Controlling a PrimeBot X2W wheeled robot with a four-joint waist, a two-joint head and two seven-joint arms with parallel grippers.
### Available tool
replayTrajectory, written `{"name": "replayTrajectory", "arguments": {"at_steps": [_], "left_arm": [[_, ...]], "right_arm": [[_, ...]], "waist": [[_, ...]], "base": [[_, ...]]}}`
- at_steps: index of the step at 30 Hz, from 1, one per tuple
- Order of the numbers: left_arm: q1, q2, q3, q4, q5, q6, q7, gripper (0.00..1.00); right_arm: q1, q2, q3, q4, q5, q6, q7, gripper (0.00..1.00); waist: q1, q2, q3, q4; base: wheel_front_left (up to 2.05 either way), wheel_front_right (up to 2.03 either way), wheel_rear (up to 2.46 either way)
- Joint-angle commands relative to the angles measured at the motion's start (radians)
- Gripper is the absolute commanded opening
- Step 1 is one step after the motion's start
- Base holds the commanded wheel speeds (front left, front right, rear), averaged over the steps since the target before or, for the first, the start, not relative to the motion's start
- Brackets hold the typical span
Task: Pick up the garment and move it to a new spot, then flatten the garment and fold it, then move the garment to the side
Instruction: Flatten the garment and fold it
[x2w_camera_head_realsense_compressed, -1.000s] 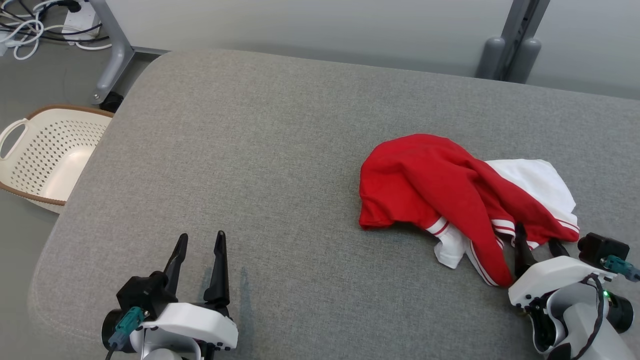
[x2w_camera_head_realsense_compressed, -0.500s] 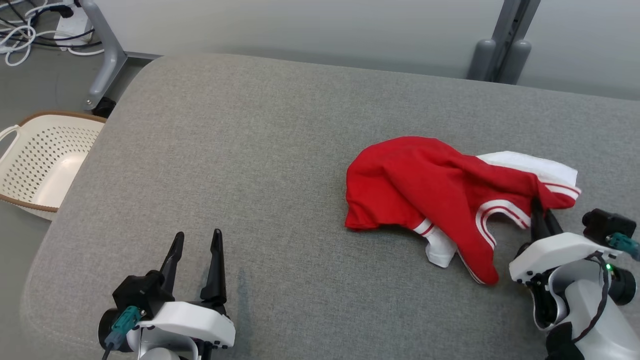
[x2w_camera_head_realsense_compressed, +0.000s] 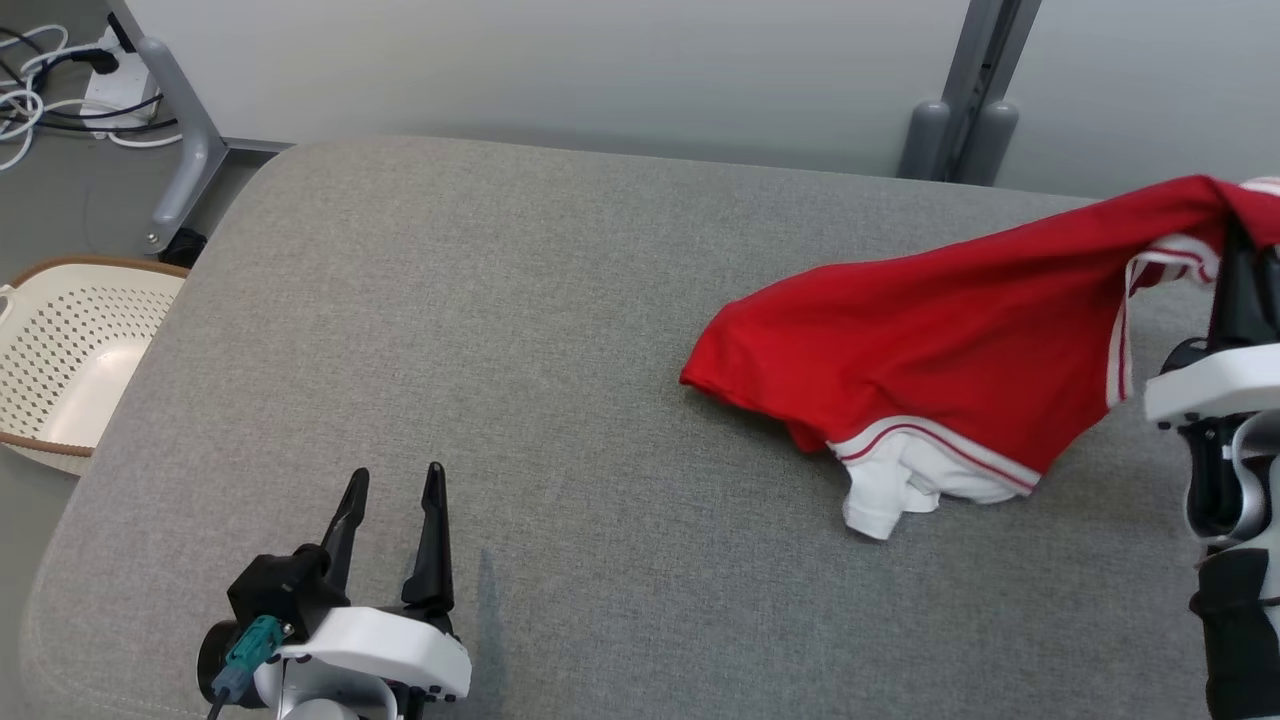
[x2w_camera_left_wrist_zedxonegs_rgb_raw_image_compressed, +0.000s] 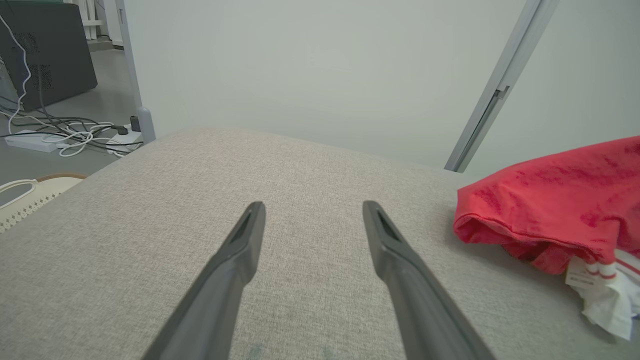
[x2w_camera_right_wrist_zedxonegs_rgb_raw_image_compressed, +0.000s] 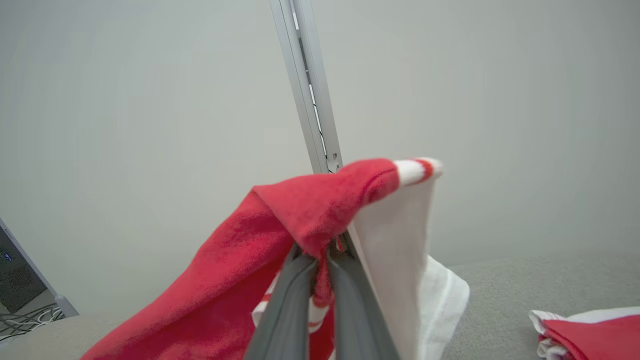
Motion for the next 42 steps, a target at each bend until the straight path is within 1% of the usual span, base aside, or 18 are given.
{"name": "replayTrajectory", "arguments": {"at_steps": [1, 11, 13, 16, 20, 21, 24, 33, 36, 40, 41, 42], "left_arm": [[0.007, 0.004, 0.001, 0.002, 0.002, 0.0, -0.005, 1.0], [0.011, 0.004, -0.001, 0.011, 0.012, -0.009, -0.005, 1.0], [0.011, 0.004, -0.004, 0.013, 0.016, -0.012, -0.005, 1.0], [0.012, 0.004, -0.007, 0.016, 0.018, -0.014, -0.005, 1.0], [0.007, 0.004, -0.012, 0.02, 0.019, -0.017, -0.005, 1.0], [0.003, 0.004, -0.015, 0.021, 0.019, -0.018, -0.005, 1.0], [-0.004, 0.004, -0.021, 0.023, 0.018, -0.018, -0.005, 1.0], [-0.02, 0.004, -0.064, 0.033, -0.001, -0.015, -0.005, 1.0], [-0.031, 0.004, -0.078, 0.035, -0.009, -0.012, -0.005, 1.0], [-0.039, 0.004, -0.095, 0.032, -0.021, -0.008, -0.005, 1.0], [-0.042, 0.004, -0.096, 0.032, -0.026, -0.007, -0.005, 1.0], [-0.046, 0.004, -0.099, 0.031, -0.028, -0.005, -0.005, 1.0]], "right_arm": [[-0.014, -0.008, -0.009, -0.032, -0.011, 0.0, 0.014, 0.0], [-0.063, -0.016, -0.055, -0.223, -0.035, 0.0, 0.094, 0.0], [-0.059, -0.004, -0.042, -0.243, -0.045, 0.0, 0.11, 0.0], [-0.022, 0.017, 0.004, -0.241, -0.048, 0.0, 0.135, 0.0], [0.021, 0.04, 0.098, -0.192, -0.028, 0.0, 0.145, 0.0], [0.034, 0.048, 0.152, -0.152, -0.015, 0.0, 0.139, 0.0], [0.034, 0.054, 0.232, -0.084, 0.004, 0.0, 0.127, 0.0], [-0.074, 0.055, 0.516, 0.105, 0.144, 0.0, 0.083, 0.0], [-0.117, 0.054, 0.587, 0.166, 0.183, 0.0, 0.075, 0.0], [-0.17, 0.054, 0.65, 0.255, 0.219, 0.0, 0.06, 0.0], [-0.18, 0.054, 0.662, 0.277, 0.23, 0.0, 0.061, 0.08], [-0.187, 0.055, 0.675, 0.299, 0.242, 0.0, 0.063, 0.4]], "waist": [[0.0, 0.0, -0.004, 0.0], [0.0, 0.0, -0.026, 0.009], [0.0, 0.0, -0.029, 0.013], [0.0, 0.0, -0.031, 0.02], [0.0, 0.0, -0.027, 0.028], [0.0, 0.0, -0.024, 0.03], [0.0, 0.0, -0.017, 0.034], [0.0, 0.0, 0.006, 0.068], [0.0, 0.0, 0.019, 0.087], [0.0, 0.0, 0.04, 0.11], [0.0, 0.0, 0.045, 0.114], [0.0, 0.0, 0.049, 0.118]], "base": [[0.0, 0.0, 0.0], [0.0, 0.0, 0.0], [0.0, 0.0, 0.0], [0.0, 0.0, 0.0], [0.0, 0.0, 0.0], [0.0, 0.0, 0.0], [0.0, 0.0, 0.0], [0.0, 0.0, 0.0], [0.0, 0.0, 0.0], [0.0, 0.0, 0.0], [0.0, 0.0, 0.0], [0.0, 0.0, 0.0]]}}
